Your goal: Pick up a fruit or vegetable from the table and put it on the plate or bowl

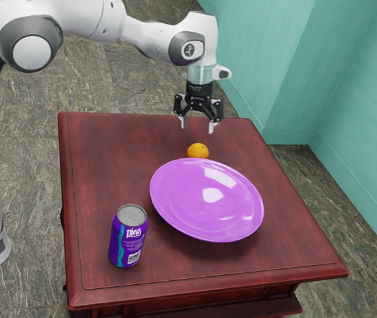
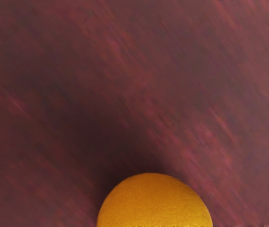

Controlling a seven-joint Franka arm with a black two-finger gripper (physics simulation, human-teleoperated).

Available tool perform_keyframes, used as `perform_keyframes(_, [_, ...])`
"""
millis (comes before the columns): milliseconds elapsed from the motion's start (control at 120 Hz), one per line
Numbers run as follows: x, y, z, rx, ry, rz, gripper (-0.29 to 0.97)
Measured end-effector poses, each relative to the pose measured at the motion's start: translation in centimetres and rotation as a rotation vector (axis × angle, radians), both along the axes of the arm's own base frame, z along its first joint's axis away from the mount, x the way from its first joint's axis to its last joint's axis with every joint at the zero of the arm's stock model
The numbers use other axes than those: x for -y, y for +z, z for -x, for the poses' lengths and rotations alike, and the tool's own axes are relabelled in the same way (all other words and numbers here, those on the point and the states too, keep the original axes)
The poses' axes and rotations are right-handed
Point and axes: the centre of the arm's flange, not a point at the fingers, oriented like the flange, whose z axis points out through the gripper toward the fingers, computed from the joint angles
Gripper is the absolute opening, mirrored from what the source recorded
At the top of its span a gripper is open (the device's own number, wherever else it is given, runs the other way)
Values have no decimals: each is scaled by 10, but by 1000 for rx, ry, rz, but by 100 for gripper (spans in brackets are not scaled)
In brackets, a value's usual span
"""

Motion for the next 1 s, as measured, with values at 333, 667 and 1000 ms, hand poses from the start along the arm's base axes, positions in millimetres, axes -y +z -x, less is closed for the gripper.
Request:
perform_keyframes(333, [58,-2,27,-7,-67,44,66])
perform_keyframes(667, [36,-21,33,-27,15,76,66])
perform_keyframes(1000, [-24,-21,46,-15,136,67,66])
